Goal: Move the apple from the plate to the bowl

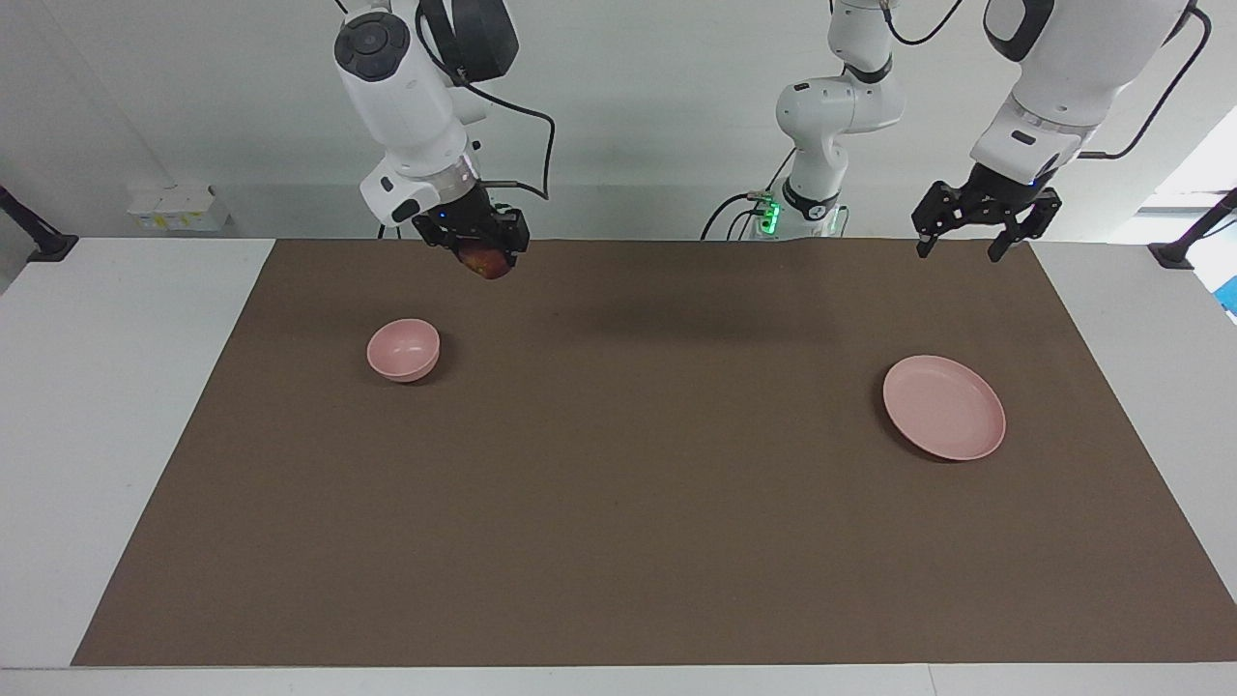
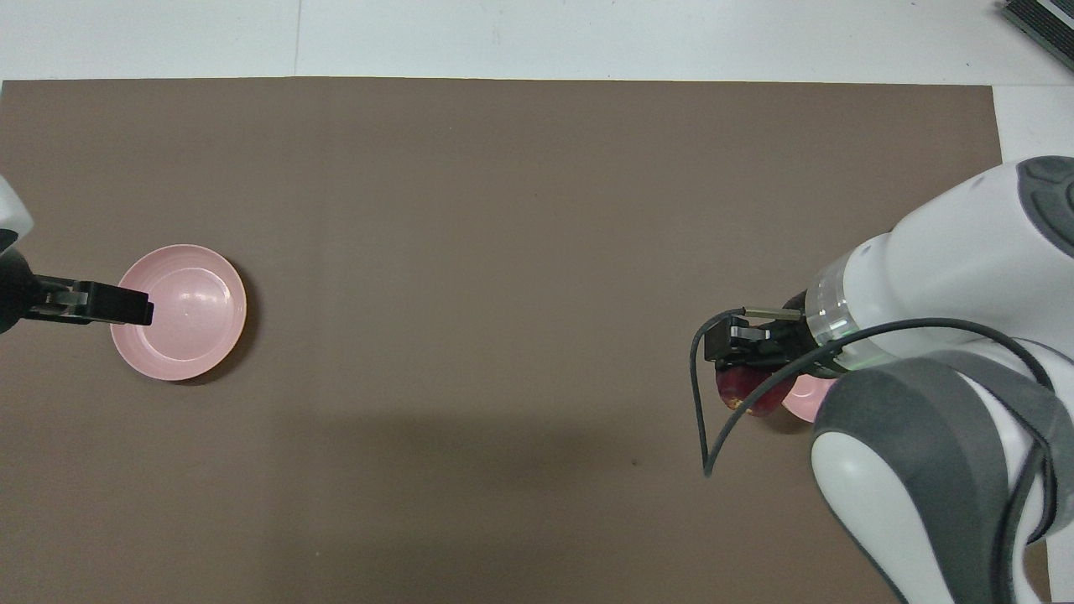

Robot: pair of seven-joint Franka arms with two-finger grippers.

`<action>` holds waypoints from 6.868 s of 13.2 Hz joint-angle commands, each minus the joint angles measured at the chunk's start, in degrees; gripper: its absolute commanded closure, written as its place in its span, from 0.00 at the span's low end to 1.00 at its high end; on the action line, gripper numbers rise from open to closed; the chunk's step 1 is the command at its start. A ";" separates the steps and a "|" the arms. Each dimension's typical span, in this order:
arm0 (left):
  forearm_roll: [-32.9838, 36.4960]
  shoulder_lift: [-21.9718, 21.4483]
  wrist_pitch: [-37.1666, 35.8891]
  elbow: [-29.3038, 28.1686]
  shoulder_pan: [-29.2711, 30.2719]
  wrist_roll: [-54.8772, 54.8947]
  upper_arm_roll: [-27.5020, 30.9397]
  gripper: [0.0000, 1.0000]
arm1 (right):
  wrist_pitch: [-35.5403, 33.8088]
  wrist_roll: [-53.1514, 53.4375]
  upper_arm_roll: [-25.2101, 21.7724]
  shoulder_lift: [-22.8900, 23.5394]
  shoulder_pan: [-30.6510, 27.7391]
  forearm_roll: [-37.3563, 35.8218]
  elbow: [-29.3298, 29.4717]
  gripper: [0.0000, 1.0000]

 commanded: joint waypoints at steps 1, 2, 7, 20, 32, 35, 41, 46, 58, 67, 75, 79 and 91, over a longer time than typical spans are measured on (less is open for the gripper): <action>1.37 -0.68 0.31 -1.46 -0.40 0.06 0.05 0.00 | 5.27 -8.87 0.30 -4.52 -1.18 -1.70 -6.93 1.00; 1.28 -0.85 0.40 -1.99 -0.14 -0.20 0.05 0.00 | 5.46 -11.33 0.13 -5.06 -1.97 -1.61 -8.08 1.00; 1.19 -0.85 1.54 -2.08 -0.49 -0.56 0.05 0.00 | 5.90 -26.28 0.04 -5.07 -11.45 -1.70 -11.78 1.00; -1.00 -0.94 4.88 -2.96 -0.14 -0.73 0.05 0.00 | 34.27 -28.67 -0.05 -1.72 -18.14 -4.69 -33.30 1.00; -1.00 -1.12 4.36 -2.96 -0.22 -0.82 0.05 0.00 | 25.24 -29.02 0.13 -0.93 -18.85 -4.51 -23.76 0.00; -1.00 -1.03 4.79 -2.96 -0.22 -0.73 0.05 0.00 | 22.18 -28.85 -0.14 -0.84 -19.29 -5.56 -18.31 0.00; -1.00 -1.03 4.88 -2.96 0.04 -2.84 0.05 0.00 | 13.04 -18.49 0.30 1.44 -18.50 -9.79 -4.34 0.00; -1.00 -0.94 4.88 -2.96 -0.05 -3.02 0.05 0.00 | 7.31 -15.59 1.09 0.48 -17.10 -8.64 2.00 0.00; -0.74 -0.33 4.27 -2.26 -0.40 -2.67 0.05 0.00 | -3.84 -15.49 1.36 0.30 -17.27 -5.14 12.65 0.00; 1.02 -0.50 0.84 1.00 0.66 -2.40 0.14 0.00 | -8.60 -15.05 1.44 2.76 -17.36 -4.87 18.18 0.00; 0.93 -1.12 -4.43 4.07 -4.53 -1.53 6.03 0.00 | -8.69 -14.96 1.44 2.67 -17.27 -4.87 18.18 0.00; 0.76 -1.38 -4.43 3.46 -5.23 -1.53 6.03 0.00 | -8.69 -14.96 1.44 2.67 -17.27 -4.78 18.18 0.00; 0.49 -1.21 -3.64 3.54 -5.50 -1.62 6.03 0.00 | -8.60 -14.96 1.44 2.41 -17.27 -4.78 17.83 0.00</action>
